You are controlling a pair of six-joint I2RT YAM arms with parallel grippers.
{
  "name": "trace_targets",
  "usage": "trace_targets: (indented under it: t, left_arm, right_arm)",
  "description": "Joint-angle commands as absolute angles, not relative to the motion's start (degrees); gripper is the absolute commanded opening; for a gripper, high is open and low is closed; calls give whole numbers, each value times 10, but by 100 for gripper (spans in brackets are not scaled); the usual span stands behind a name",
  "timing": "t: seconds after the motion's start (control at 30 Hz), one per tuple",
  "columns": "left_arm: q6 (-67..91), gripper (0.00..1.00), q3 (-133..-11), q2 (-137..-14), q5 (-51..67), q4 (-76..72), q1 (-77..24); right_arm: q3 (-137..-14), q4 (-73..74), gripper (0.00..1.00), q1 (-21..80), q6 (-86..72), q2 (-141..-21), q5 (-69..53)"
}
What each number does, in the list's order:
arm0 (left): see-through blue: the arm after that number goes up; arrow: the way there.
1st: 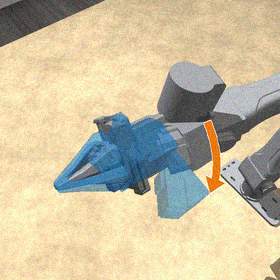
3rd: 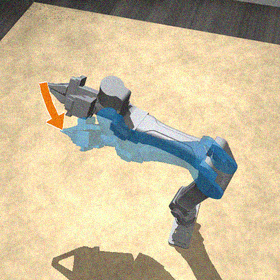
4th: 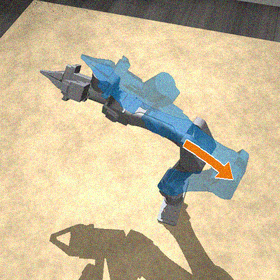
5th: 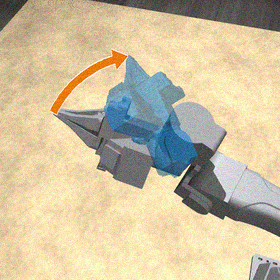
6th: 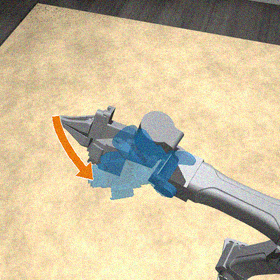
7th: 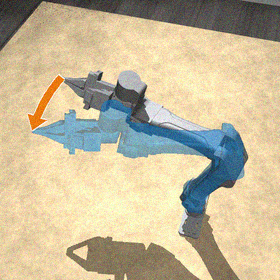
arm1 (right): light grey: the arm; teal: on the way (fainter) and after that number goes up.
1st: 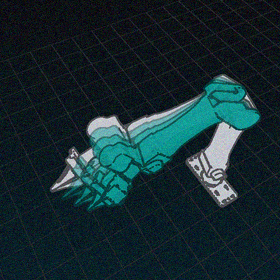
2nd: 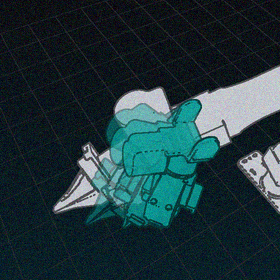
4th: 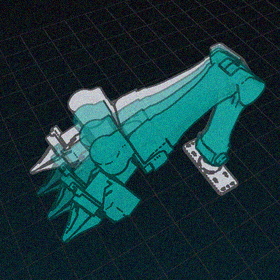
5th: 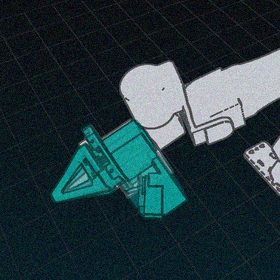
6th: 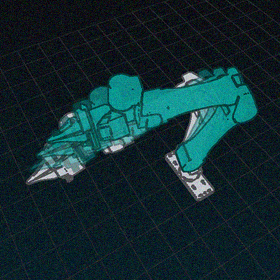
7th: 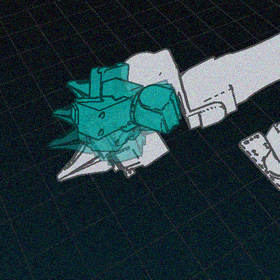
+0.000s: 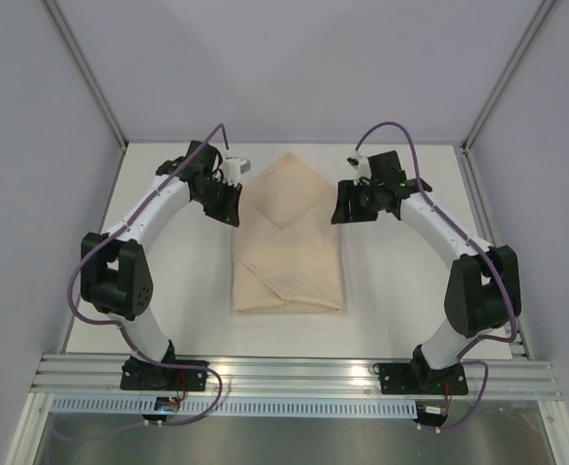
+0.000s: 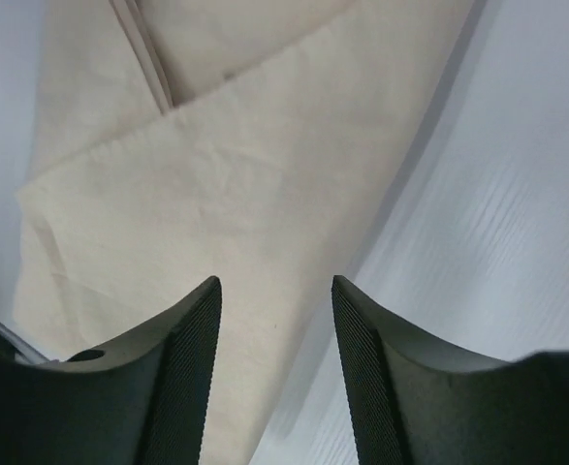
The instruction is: Prepare the surgical pack
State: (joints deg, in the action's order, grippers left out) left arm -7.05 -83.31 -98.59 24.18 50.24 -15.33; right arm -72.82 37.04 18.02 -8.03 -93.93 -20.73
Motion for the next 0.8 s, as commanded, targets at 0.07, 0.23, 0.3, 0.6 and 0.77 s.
trace_targets:
  t: [0.07,0.23,0.3,0.6,0.77]
  left_arm:
    - [10,19,-923,-1066,229,447,-153]
    - [30,19,-989,-1160,228,449,-153]
    - [33,19,-1000,-1192,221,455,-153]
    - [61,20,-1053,-1305,154,498,-144]
    - [57,21,-1054,-1279,162,480,-144]
  right_arm:
    - [-814,281,23,149,-146,-1033,-252]
    - [-890,256,1,143,-185,-1153,-304]
    - [-893,238,1,140,-206,-1189,-296]
    - [-895,213,0,122,-243,-1263,-284]
    - [-919,210,1,116,-243,-1232,-283]
